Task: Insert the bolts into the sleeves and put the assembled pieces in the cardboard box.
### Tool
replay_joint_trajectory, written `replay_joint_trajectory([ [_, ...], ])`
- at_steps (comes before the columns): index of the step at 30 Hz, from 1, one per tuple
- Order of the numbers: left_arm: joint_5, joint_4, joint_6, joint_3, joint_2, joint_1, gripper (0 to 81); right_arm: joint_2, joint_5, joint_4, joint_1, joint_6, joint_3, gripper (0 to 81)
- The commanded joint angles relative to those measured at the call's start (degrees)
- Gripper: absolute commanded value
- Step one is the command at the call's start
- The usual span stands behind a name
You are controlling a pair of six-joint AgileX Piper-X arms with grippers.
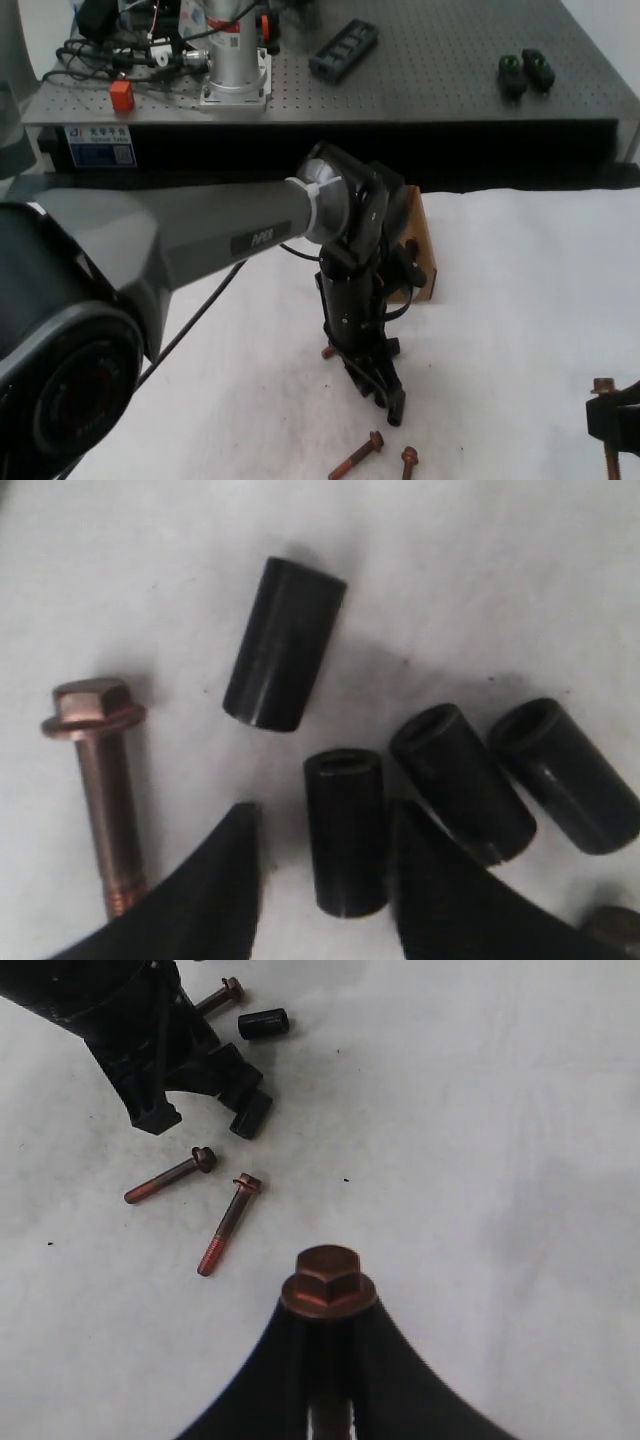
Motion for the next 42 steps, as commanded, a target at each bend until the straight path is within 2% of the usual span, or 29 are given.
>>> replay_joint_trajectory([
  [1, -0.38, -0.84, 0.18, -0.38, 0.34, -0.44, 28.9, -0.33, -0.78, -0.96, -0.22, -1.21, -0.17, 0.3],
  [3, -0.38, -1.01, -0.32, -0.38, 0.34, -0.44, 22.6, -0.33, -0.78, -1.10, -0.22, -1.21, -0.17, 0.3],
  [6, -0.38, -1.12, -1.51, -0.38, 0.34, -0.44, 3.9, -0.33, -0.78, -2.04, -0.22, -1.21, -0.17, 0.3],
  [7, -0.38, -1.01, -2.19, -0.38, 0.17, -0.44, 0.4, -0.33, -1.07, -2.77, -0.22, -1.21, -0.17, 0.3],
  [11, 0.03, 0.77, -9.18, -0.38, -2.53, -0.30, 0.7, -0.33, -4.41, -6.56, -0.22, -0.57, -0.17, 0.3],
  [15, 5.36, 0.50, -11.74, 3.60, -11.29, 0.80, 0.7, -0.33, -9.81, -12.45, -0.22, 4.19, -0.17, 0.3],
  [19, 10.22, -11.00, -16.06, 16.56, -25.16, 2.00, 0.7, -0.71, -15.10, -21.61, -0.22, 10.84, -0.17, 0.3],
  [23, 21.86, -26.36, -20.75, 33.91, -41.63, 3.15, 0.7, -0.96, -17.43, -33.59, 0.33, 19.08, -0.05, 0.3],
  [29, 40.27, -46.34, -29.53, 49.80, -60.65, 3.14, 0.7, -0.13, -18.68, -59.36, 6.48, 30.39, 2.42, 0.3],
  [36, 46.31, -49.98, -34.86, 52.58, -67.68, 3.14, 0.7, 4.94, -18.32, -70.36, 15.48, 33.20, 2.76, 0.3],
  [42, 46.18, -51.07, -36.18, 52.58, -68.12, 3.14, 0.7, 8.55, -18.33, -71.37, 19.95, 33.20, 2.76, 0.3],
])
